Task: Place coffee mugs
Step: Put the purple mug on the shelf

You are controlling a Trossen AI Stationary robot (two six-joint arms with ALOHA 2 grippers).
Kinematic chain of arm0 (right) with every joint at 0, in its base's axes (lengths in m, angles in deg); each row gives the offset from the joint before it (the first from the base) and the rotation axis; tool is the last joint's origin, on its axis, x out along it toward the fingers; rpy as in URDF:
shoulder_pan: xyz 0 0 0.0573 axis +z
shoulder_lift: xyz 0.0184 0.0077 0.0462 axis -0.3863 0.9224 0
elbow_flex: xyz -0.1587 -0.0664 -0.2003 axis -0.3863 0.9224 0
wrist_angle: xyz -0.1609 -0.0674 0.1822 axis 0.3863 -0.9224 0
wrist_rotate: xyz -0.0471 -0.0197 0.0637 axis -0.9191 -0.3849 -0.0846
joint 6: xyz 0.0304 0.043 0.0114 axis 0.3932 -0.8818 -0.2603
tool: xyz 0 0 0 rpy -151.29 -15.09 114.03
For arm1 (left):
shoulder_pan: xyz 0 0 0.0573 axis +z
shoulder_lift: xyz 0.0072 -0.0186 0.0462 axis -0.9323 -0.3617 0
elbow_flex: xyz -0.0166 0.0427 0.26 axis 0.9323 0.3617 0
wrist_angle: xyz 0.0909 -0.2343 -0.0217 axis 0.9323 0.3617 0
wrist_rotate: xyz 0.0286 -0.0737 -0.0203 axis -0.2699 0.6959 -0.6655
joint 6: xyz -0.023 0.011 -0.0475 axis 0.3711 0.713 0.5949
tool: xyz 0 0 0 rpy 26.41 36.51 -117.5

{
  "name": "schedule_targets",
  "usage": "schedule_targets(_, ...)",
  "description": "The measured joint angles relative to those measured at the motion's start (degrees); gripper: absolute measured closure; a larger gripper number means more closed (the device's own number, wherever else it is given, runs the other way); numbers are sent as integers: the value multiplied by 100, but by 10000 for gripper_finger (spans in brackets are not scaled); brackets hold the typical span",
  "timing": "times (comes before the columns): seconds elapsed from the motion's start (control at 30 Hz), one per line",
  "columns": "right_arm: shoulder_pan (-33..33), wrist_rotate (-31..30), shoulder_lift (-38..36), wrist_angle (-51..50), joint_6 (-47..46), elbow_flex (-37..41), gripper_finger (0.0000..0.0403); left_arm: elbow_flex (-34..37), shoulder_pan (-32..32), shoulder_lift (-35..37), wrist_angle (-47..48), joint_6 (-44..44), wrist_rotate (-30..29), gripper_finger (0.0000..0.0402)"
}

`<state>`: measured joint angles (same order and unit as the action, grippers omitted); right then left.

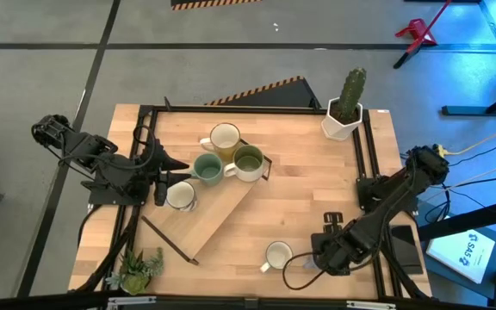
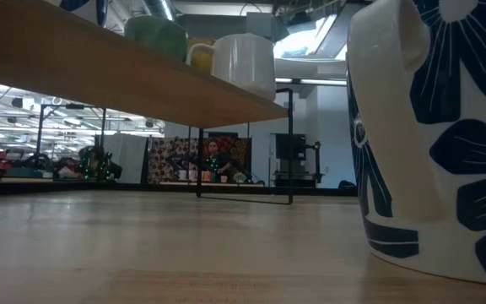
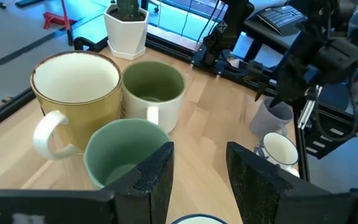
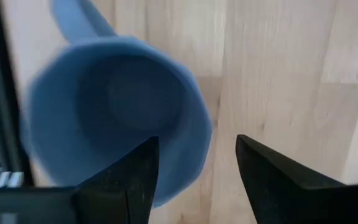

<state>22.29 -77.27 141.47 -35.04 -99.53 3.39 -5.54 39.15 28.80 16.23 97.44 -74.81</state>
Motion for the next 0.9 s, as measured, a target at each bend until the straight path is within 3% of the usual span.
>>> schedule_targets(0.2,-2,50,0,282,-3,292,224,0,0,0,0,-4,-75,260)
schedule_targets(0.5,-58,93,-11,325,-328,507,385,0,0,0,2,-8,-76,260)
schedule_targets(0.7,-374,178,-25,320,-384,513,392,0,0,0,4,-8,-206,260)
schedule_targets(0.9,-821,-108,-230,142,90,486,396,0,0,0,2,-8,-212,260)
